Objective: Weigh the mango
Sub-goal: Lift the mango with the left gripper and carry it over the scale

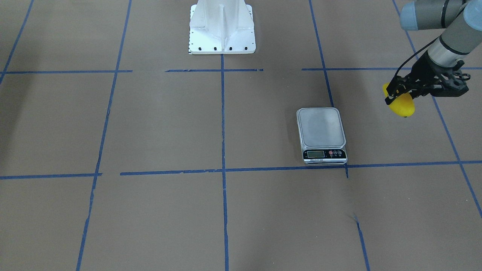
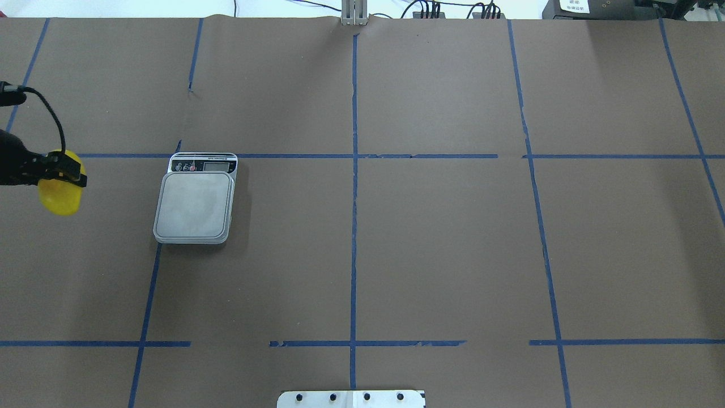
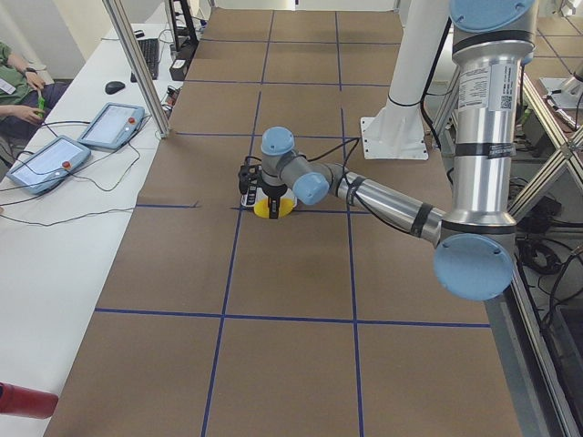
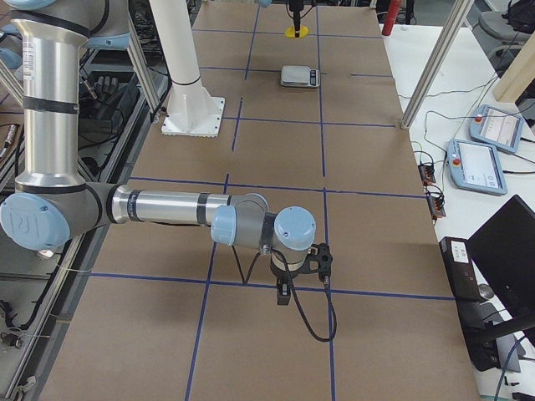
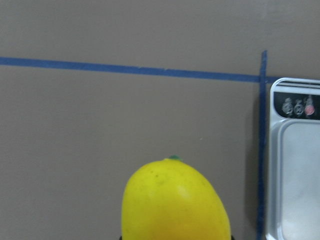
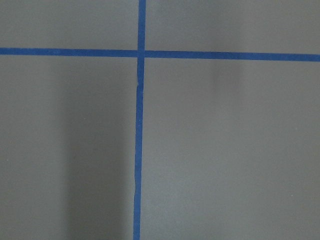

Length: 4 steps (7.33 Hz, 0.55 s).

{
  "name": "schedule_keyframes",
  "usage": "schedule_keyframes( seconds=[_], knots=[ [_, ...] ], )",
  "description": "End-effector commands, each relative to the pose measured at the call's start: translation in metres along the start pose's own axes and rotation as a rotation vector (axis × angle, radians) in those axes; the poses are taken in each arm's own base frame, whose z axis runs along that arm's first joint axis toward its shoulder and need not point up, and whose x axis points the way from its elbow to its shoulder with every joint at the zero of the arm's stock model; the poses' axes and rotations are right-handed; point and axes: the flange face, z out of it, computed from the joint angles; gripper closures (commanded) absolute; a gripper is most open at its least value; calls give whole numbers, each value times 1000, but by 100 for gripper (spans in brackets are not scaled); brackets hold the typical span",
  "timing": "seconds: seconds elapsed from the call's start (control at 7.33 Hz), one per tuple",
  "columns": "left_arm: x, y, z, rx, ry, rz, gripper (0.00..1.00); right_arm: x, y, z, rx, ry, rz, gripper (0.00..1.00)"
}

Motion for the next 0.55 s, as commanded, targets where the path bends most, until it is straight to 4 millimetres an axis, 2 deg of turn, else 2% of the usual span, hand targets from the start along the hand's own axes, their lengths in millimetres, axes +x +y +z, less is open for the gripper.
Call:
schedule_keyframes(
  seconds=[0.0,0.14,0.27,0.41],
  knots=[
    [97,-38,9,-28,6,-88,100,0,0,0,-1,0,1,0],
    [121,-29,43,-56,-20,-74,100,0,0,0,0,0,0,0],
    [137,-21,68,-53,-50,-79,100,0,0,0,-1,0,1,0],
    [142,-12,81,-61,-36,-60,100,0,0,0,-1,0,1,0]
  ],
)
